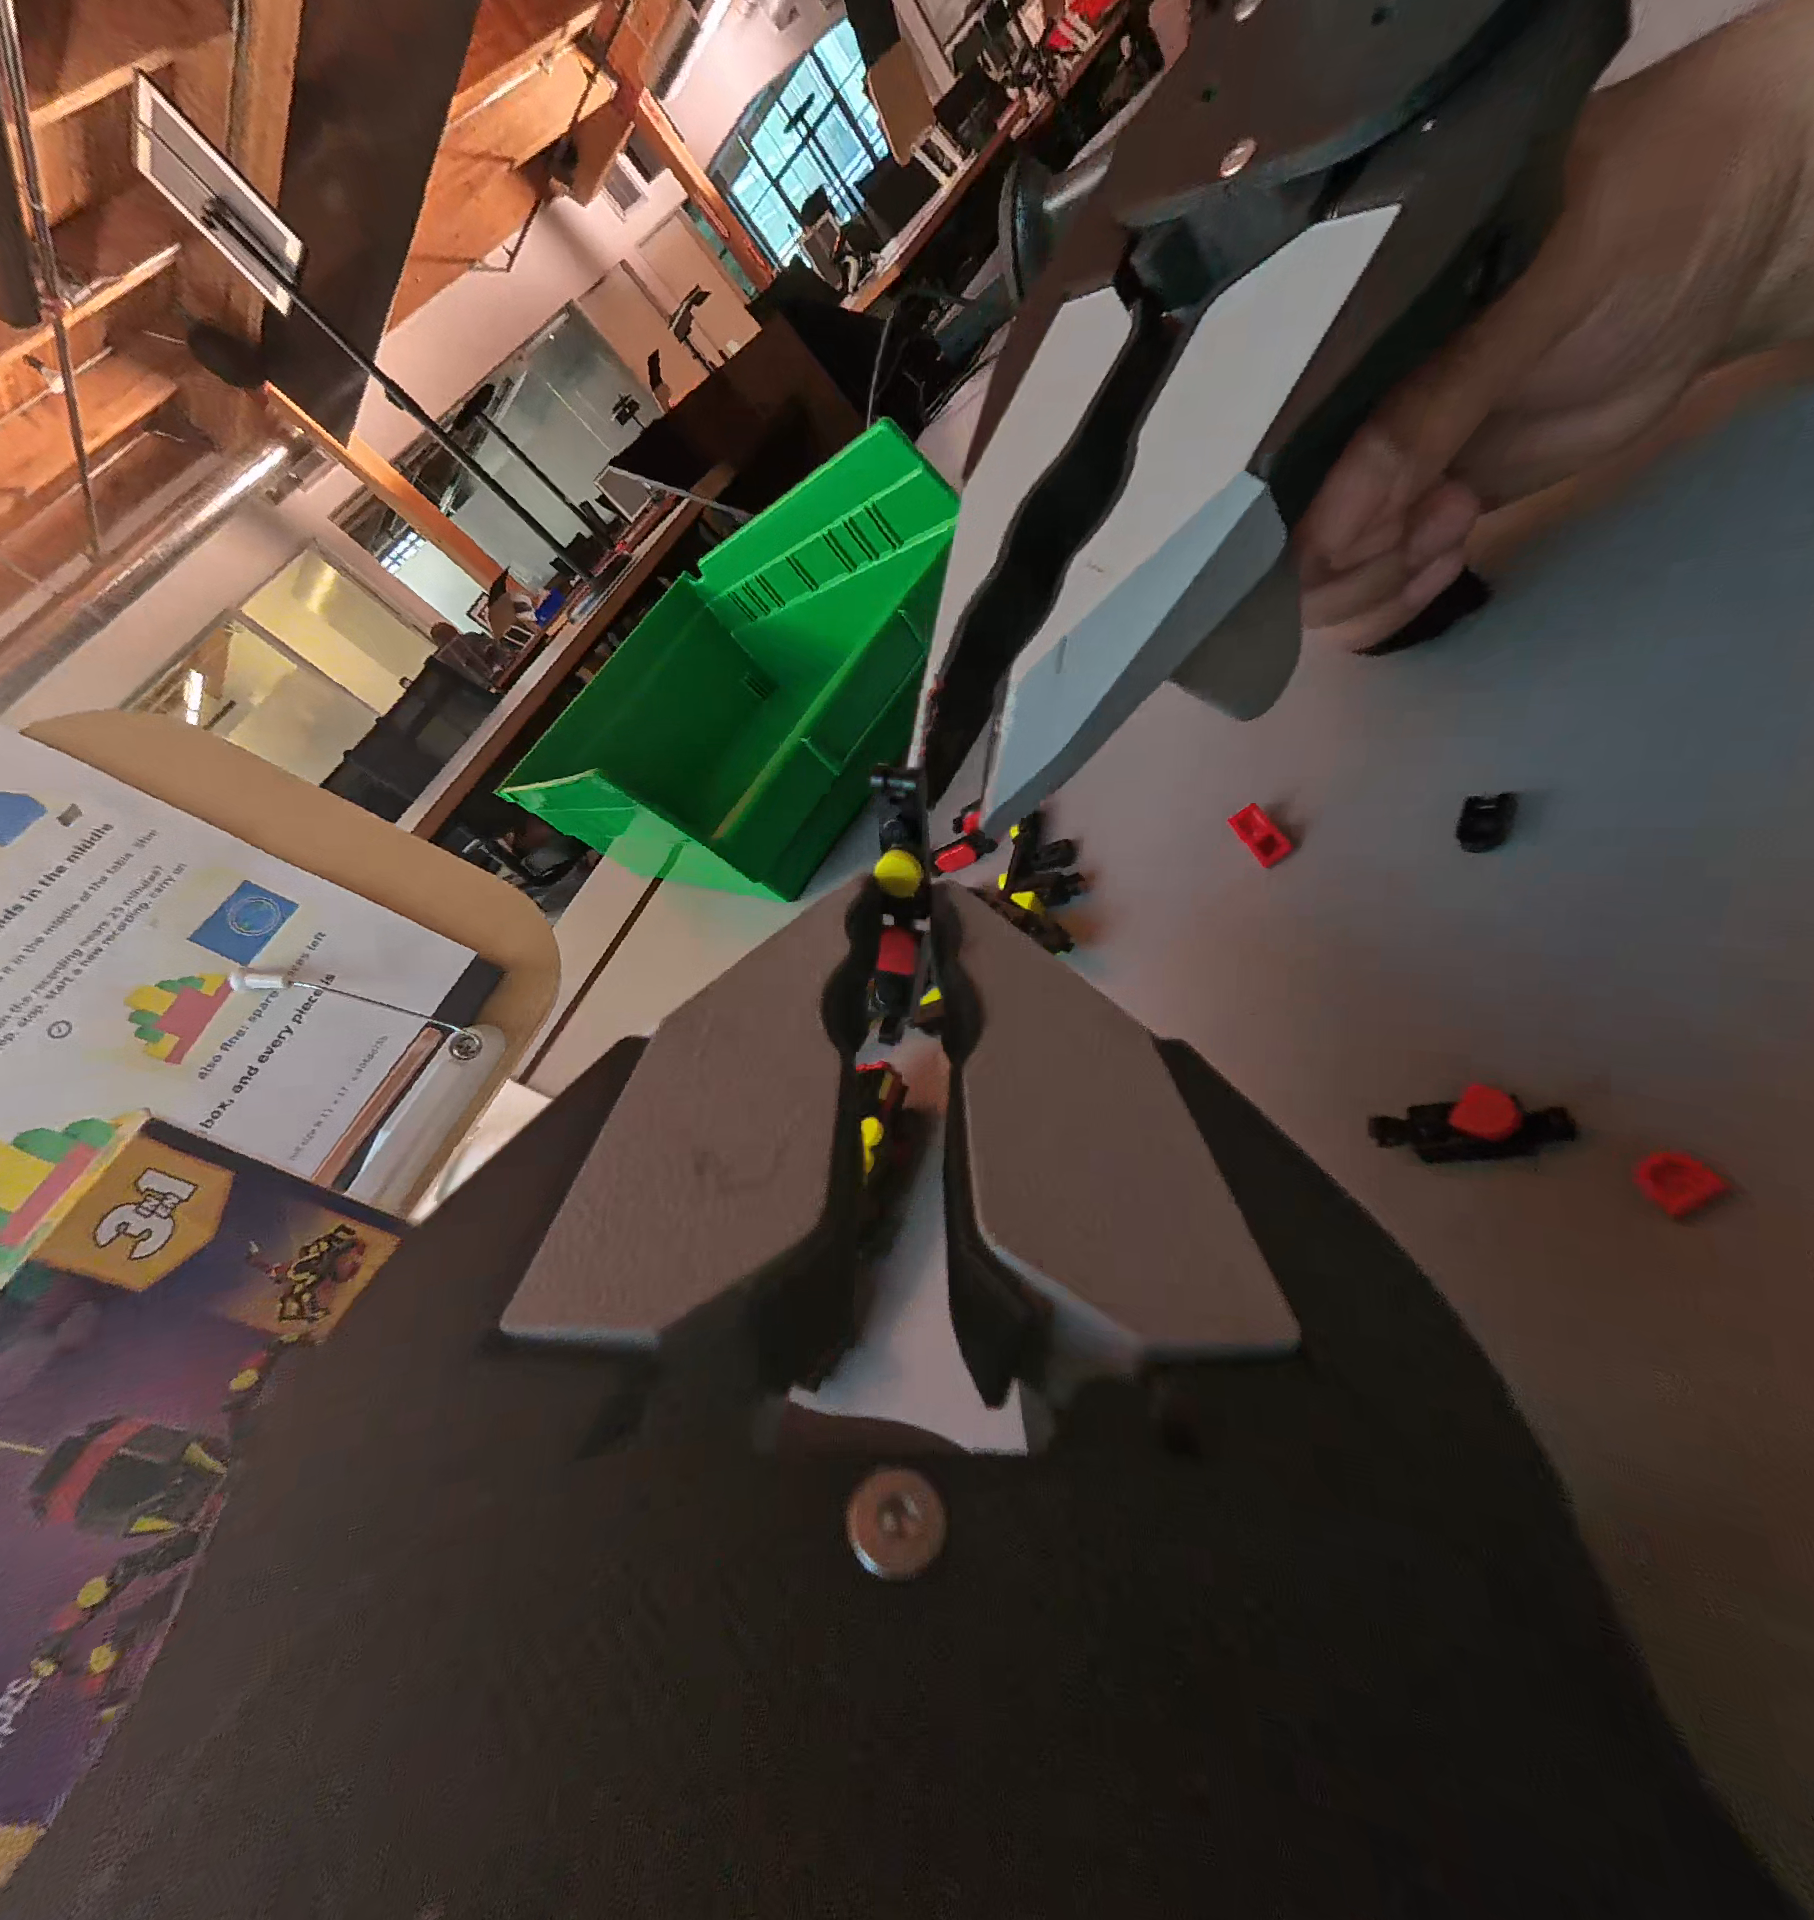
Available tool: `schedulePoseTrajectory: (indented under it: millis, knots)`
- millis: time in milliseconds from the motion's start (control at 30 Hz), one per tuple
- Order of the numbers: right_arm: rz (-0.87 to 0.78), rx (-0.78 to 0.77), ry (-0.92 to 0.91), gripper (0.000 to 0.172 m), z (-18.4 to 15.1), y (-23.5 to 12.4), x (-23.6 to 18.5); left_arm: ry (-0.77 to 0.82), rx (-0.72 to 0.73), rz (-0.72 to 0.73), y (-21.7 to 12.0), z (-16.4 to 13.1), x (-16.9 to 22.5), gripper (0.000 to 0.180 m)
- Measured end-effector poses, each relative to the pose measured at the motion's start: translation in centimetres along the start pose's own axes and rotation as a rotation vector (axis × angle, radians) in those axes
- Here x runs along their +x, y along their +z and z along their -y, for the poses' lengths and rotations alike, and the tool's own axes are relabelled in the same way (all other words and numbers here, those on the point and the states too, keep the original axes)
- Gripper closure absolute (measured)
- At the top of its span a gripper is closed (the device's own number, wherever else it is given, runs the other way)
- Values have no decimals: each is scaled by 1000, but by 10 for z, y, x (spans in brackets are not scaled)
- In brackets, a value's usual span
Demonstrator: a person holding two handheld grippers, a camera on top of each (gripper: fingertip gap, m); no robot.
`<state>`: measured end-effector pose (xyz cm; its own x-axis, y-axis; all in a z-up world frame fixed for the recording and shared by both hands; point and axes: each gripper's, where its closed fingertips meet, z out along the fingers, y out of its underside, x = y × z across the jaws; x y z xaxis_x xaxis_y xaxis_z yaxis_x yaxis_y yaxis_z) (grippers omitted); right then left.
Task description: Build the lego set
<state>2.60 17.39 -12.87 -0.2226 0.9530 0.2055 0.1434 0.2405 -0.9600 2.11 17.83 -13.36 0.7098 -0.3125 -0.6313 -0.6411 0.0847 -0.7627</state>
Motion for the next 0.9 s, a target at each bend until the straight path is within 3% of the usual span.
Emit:
schedulePoseTrajectory:
  millis: [400, 433, 533, 767, 900]
  knots:
    - [57, 60, -17, 151, 9, 0, -14, -13, 2, -105, 0, 1, 17, 174]
    - [66, 55, -30, 163, 9, 0, -16, -6, -1, -109, 1, 1, 19, 174]
    - [51, 45, -59, 166, 8, 2, -16, -1, -9, -104, 1, 0, 18, 174]
    - [-19, 27, 128, 166, 7, 4, 7, 71, -29, -1, 5, -3, 11, 168]
    - [-11, 45, 235, 166, 10, 7, 8, 189, -77, 95, 8, -8, 3, 162]
